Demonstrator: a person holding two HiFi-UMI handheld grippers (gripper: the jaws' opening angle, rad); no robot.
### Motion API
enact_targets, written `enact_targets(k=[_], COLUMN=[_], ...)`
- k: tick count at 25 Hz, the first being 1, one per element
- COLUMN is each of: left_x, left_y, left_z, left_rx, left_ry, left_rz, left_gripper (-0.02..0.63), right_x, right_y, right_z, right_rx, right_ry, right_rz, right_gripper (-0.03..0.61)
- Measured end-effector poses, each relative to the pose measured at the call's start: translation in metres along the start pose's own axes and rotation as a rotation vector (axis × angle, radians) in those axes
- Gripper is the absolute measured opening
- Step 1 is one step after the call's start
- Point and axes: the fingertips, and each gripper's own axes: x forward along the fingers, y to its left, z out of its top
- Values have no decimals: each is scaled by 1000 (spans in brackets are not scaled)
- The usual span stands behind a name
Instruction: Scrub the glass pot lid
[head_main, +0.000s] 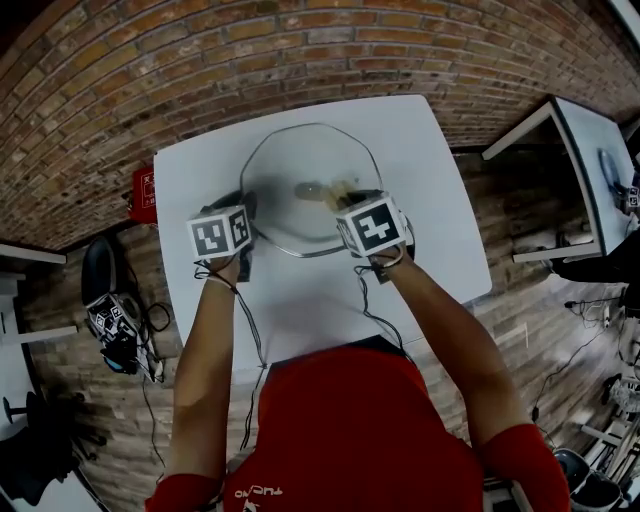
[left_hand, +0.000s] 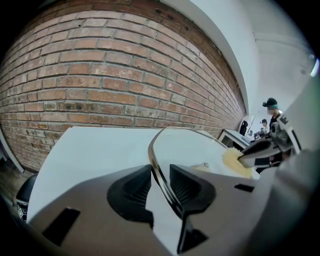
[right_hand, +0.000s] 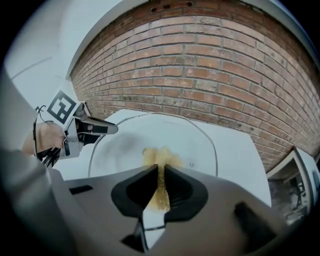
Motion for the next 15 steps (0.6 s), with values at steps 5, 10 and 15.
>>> enact_targets(k=[5,10,15], left_x=[0,1,0], left_y=[-2,0,0], left_z=[0,0,2], left_rx=[1,8,14], left_ry=[-13,-16,-27], left_rz=[0,7,10], left_gripper=[124,124,124], right_x=[21,52,69], right_y=[4,12,19], right_z=[32,55,57], right_rx=[72,60,30], right_ry=[-59,-64,-36], right_rz=[38,20,23], right_gripper=[54,54,55])
